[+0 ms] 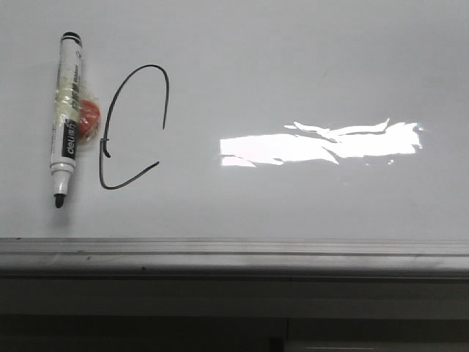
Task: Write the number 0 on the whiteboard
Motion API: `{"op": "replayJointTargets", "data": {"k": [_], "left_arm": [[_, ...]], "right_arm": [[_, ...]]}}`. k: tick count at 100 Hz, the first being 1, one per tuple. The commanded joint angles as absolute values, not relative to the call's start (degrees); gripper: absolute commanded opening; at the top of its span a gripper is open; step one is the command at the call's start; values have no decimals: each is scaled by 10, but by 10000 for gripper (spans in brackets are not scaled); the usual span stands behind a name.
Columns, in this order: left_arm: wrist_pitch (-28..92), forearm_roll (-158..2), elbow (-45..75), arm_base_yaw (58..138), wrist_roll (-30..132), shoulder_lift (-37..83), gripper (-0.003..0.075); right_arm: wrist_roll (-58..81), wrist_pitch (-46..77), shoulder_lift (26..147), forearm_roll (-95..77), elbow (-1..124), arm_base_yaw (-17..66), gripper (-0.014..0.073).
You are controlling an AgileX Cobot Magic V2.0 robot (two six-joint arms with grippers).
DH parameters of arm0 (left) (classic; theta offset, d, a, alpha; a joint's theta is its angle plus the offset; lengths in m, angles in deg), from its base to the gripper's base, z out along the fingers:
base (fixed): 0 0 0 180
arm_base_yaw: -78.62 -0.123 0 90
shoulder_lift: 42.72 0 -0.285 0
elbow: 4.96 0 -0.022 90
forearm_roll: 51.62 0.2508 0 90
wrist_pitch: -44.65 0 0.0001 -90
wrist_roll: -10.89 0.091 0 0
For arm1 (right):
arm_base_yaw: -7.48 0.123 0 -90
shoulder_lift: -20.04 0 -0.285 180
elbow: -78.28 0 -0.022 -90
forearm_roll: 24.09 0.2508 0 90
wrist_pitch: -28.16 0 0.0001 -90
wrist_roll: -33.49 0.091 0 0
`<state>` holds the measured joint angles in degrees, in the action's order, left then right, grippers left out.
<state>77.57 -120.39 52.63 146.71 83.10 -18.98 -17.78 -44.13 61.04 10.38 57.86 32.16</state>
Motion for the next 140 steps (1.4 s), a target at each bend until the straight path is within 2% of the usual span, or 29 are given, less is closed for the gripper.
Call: {"op": "replayJointTargets", "data": {"k": [1, 14, 36, 51, 71, 81, 90, 104, 140], "left_arm": [[784, -1185, 513, 1446, 832, -206, -20], [784, -1185, 513, 1356, 832, -264, -20], [802, -1185, 513, 1202, 832, -362, -20], [842, -1185, 513, 1144, 832, -368, -20], [848, -1185, 513, 1119, 832, -368, -20], [846, -1185, 513, 1117, 832, -368, -20], [845, -1185, 513, 1117, 832, -368, -20], [845, -1185, 513, 1117, 832, -368, -20], [845, -1185, 513, 1117, 832, -368, -20]], "right_arm": [[-169, -453, 605, 180, 592, 318, -50], [-224, -387, 557, 265, 592, 318, -50], [-226, -191, 455, 271, 560, 318, -50], [-226, 55, 413, 264, 466, 318, -50], [-226, 424, 426, 272, 254, 318, -50], [-226, 613, 451, 384, 154, 318, -50], [-226, 735, 471, 535, 95, 318, -50], [-225, 809, 471, 613, 65, 318, -50], [-225, 797, 471, 605, 65, 318, -50]]}}
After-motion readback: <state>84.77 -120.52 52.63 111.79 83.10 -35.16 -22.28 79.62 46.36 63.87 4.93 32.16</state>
